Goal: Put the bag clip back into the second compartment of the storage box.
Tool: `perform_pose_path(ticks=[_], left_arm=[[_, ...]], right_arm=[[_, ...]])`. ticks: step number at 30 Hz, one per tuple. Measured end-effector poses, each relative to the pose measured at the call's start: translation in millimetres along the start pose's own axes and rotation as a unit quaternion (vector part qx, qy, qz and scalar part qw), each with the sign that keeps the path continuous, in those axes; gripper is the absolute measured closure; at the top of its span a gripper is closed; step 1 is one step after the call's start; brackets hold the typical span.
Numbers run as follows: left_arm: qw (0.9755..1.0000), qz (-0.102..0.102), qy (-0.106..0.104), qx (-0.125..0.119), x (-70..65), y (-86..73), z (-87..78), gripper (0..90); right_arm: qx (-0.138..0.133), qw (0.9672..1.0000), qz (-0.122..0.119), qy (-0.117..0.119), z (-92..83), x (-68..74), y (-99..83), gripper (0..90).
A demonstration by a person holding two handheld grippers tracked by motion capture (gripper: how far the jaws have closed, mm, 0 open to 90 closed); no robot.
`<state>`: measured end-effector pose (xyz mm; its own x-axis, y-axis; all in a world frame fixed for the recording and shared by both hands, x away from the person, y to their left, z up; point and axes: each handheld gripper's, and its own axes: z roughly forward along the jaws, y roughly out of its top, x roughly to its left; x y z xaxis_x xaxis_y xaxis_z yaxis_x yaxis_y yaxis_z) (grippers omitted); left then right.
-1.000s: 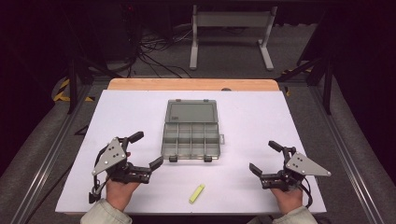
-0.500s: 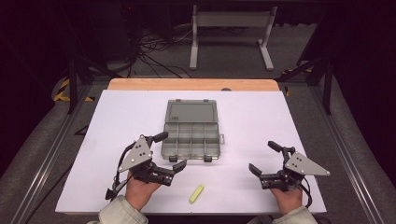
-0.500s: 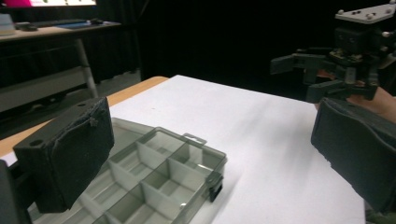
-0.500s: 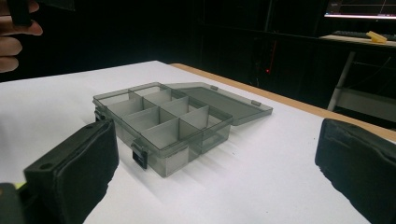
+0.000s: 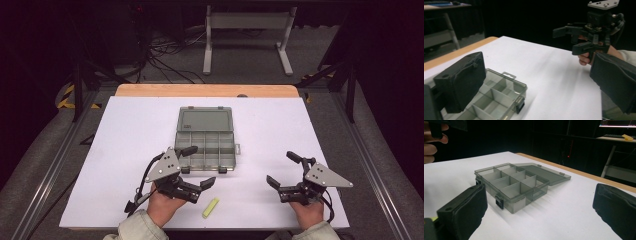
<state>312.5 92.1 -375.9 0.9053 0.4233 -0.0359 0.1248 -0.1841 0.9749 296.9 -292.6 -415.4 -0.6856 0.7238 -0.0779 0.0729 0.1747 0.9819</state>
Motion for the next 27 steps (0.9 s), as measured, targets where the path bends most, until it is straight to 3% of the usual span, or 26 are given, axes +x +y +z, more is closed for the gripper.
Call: perform_pose_path(ticks=[6,9,11,13,16,18,23,24,26,27], left_arm=[[0.9995,-0.003,-0.014,0.029,-5.0,-1.0,3.6,4.4],[0.9965,-0.010,-0.004,0.083,-7.6,2.8,6.0,7.6],[0.9919,-0.020,0.006,0.125,-8.8,4.6,8.5,7.5],[0.9883,-0.027,0.007,0.150,-10.5,4.9,10.4,7.1],[0.9825,-0.024,0.011,0.184,-14.4,4.5,14.8,6.9],[0.9772,-0.017,0.011,0.212,-16.7,3.5,18.6,7.0],[0.9659,-0.026,0.014,0.257,-19.3,0.0,25.1,8.7],[0.9659,-0.026,0.014,0.257,-19.3,0.0,25.1,8.7],[0.9588,-0.043,0.007,0.281,-17.0,-2.3,28.3,8.6],[0.9588,-0.043,0.007,0.281,-17.0,-2.3,28.3,8.6]], right_arm=[[0.001,1.0000,0.002,0.002,0.2,-0.6,-0.1,0.2],[0.000,1.0000,0.002,0.003,0.8,-0.7,-0.1,0.2],[0.001,1.0000,0.002,0.004,0.7,-1.0,-0.1,0.2],[0.001,1.0000,0.003,0.005,0.4,-1.3,-0.2,0.2],[0.000,1.0000,0.007,0.006,0.2,-1.7,-0.3,0.2],[0.002,0.9999,0.007,0.007,0.4,-1.8,-0.4,0.2],[0.002,0.9999,0.009,0.008,0.7,-2.4,-0.7,0.2],[0.002,0.9999,0.009,0.008,0.7,-2.3,-0.6,0.2],[0.002,0.9999,0.009,0.009,0.8,-2.3,-0.7,0.2],[0.002,0.9999,0.009,0.009,0.8,-2.3,-0.7,0.2]])
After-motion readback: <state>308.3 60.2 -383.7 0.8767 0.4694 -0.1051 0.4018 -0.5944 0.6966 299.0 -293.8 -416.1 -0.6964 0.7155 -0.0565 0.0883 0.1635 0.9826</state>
